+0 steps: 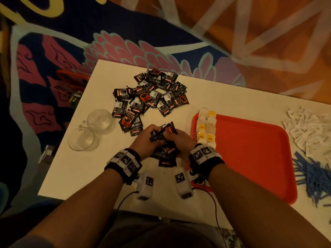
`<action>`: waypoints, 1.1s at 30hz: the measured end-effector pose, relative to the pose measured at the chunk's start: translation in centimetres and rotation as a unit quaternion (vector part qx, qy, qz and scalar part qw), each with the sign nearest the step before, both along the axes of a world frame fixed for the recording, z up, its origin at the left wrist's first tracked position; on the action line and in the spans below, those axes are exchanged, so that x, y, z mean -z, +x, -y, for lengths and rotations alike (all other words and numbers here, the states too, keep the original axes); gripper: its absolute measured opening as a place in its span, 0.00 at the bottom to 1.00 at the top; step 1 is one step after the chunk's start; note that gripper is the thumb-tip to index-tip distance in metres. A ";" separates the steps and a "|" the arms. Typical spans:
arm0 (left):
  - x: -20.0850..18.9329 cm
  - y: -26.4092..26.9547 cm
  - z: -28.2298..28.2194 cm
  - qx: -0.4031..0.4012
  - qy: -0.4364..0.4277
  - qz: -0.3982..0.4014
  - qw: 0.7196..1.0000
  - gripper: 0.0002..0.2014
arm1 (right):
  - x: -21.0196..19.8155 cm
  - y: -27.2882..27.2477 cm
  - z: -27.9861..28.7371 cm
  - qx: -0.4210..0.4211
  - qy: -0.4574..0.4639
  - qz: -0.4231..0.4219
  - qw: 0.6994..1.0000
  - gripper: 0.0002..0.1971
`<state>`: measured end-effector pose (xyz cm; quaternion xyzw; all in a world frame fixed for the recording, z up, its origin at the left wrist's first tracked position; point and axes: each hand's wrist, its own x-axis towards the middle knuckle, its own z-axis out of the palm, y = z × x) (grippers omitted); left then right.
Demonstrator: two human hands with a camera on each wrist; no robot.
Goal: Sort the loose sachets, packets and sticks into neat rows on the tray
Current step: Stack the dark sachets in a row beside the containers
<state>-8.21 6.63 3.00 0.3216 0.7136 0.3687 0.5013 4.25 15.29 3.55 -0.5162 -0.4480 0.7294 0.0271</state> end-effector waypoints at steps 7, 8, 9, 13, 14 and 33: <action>-3.3 2.3 -1.4 -0.176 0.053 0.110 0.977 0.23 | -3.5 1.0 -1.0 -0.008 0.201 0.034 0.979 0.04; -3.7 2.6 -1.5 -0.206 0.030 0.169 0.963 0.26 | -3.9 1.2 -1.0 0.009 0.212 0.027 0.977 0.03; -4.1 2.8 -1.6 -0.208 -0.001 0.241 0.948 0.26 | -4.3 1.3 -0.9 0.027 0.218 0.018 0.975 0.04; -6.7 3.7 -2.0 -0.146 -0.076 0.462 0.872 0.18 | -5.5 1.7 -0.5 0.017 0.263 0.009 0.965 0.03; -7.0 3.8 -2.3 -0.152 -0.069 0.456 0.874 0.19 | -5.8 1.9 -0.3 0.007 0.268 0.011 0.963 0.04; -11.1 12.3 -4.7 -0.158 0.023 0.358 0.920 0.24 | -11.9 12.5 -4.3 -0.081 0.466 0.059 0.879 0.12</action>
